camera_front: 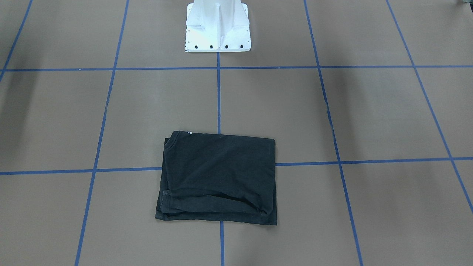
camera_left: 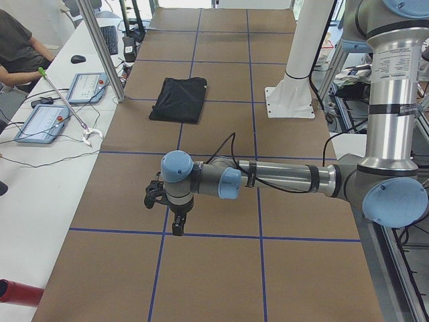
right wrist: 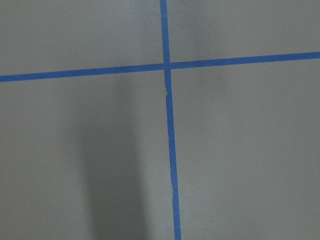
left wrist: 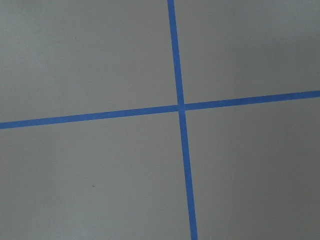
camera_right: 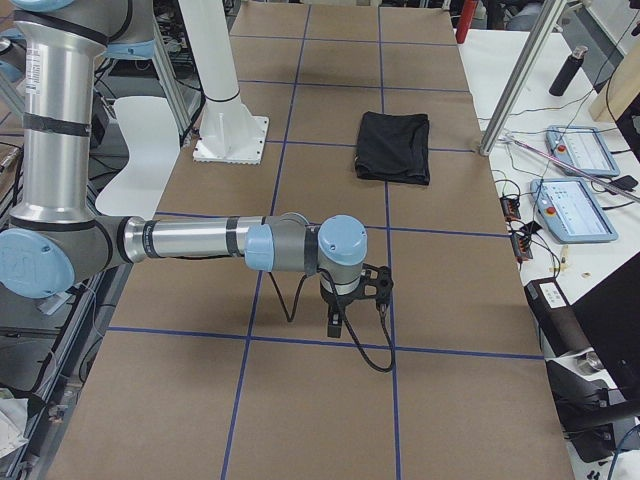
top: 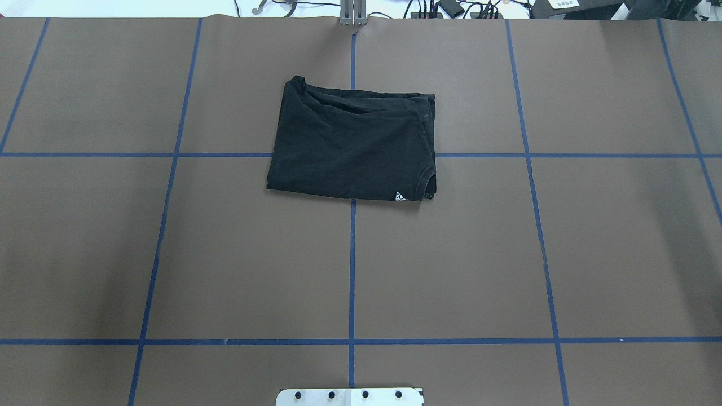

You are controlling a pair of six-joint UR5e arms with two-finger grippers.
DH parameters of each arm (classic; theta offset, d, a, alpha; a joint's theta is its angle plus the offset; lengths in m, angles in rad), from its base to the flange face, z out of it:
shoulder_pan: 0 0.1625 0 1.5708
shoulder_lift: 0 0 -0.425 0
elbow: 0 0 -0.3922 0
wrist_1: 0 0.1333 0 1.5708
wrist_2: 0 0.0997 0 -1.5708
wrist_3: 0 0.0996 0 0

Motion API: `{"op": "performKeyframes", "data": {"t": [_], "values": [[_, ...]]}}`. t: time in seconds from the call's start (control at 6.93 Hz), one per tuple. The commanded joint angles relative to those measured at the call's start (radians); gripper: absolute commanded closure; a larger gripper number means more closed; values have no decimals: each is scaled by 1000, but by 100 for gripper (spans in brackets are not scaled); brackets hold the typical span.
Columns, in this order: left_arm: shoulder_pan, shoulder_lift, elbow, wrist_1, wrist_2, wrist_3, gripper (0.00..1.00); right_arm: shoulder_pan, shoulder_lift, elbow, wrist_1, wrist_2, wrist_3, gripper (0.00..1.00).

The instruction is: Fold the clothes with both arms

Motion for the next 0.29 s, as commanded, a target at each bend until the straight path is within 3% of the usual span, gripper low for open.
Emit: {"op": "performKeyframes", "data": {"t": [0.0, 0.14], "values": [[0, 0, 2, 0, 0, 0, 0, 0, 0, 0, 0, 1, -1, 0], [0, 0, 4, 0, 0, 0, 0, 0, 0, 2, 2, 1, -1, 0]]}}
